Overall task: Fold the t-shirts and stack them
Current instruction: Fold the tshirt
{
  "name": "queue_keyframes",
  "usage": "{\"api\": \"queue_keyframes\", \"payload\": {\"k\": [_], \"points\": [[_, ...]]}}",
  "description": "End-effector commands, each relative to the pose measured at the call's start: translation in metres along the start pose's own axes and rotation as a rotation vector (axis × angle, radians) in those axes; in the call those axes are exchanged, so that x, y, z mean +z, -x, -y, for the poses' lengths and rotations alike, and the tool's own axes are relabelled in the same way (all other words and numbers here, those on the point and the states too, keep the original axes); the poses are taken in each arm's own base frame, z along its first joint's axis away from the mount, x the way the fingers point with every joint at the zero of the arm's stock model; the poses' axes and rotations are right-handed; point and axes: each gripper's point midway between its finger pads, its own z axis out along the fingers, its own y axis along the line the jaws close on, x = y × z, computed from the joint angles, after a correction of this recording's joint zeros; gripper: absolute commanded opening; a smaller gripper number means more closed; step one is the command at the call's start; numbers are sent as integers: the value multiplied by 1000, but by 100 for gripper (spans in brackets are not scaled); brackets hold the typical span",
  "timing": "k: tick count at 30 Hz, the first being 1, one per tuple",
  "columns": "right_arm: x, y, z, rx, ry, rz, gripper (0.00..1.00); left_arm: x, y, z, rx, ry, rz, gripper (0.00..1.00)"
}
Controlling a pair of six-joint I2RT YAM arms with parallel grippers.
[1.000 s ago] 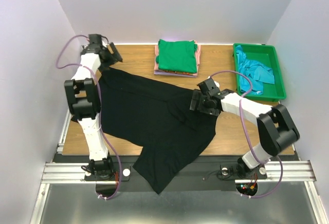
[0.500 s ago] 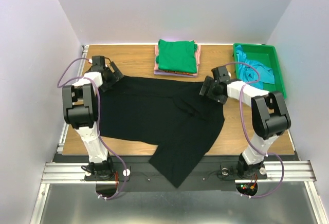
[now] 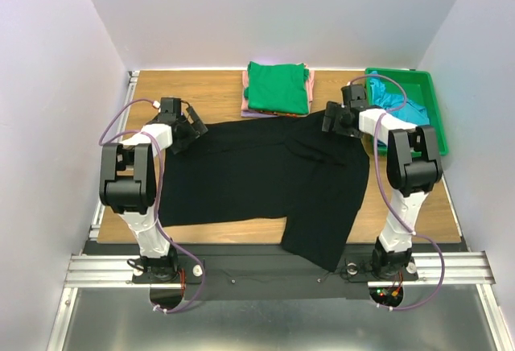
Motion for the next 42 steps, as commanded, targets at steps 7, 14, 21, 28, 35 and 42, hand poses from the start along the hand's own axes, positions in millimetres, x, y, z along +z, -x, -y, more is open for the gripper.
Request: {"api": "queue_keyframes", "payload": {"k": [7,14,21,28,35,42], "points": [[-109,33,-3,2,102,165,100,-82,23,-11,-88,105,116,98],[-171,-19,-5,168,231,177,100,-137,-4,-43,-186,130,181,98],[-195,-50,1,318,272,192,100,-155,-87,-86,-309,156,98,98],[-188,-58,8,353,235,182,100,-152,-106,-86,-442,106,98,99],[-180,-73,4,301,260,127,100,-129,-62,-67,-335,111,127,98],[-178,-79,6,303,254,119,100,-86,-6,-46,-285,118,145,80]]}}
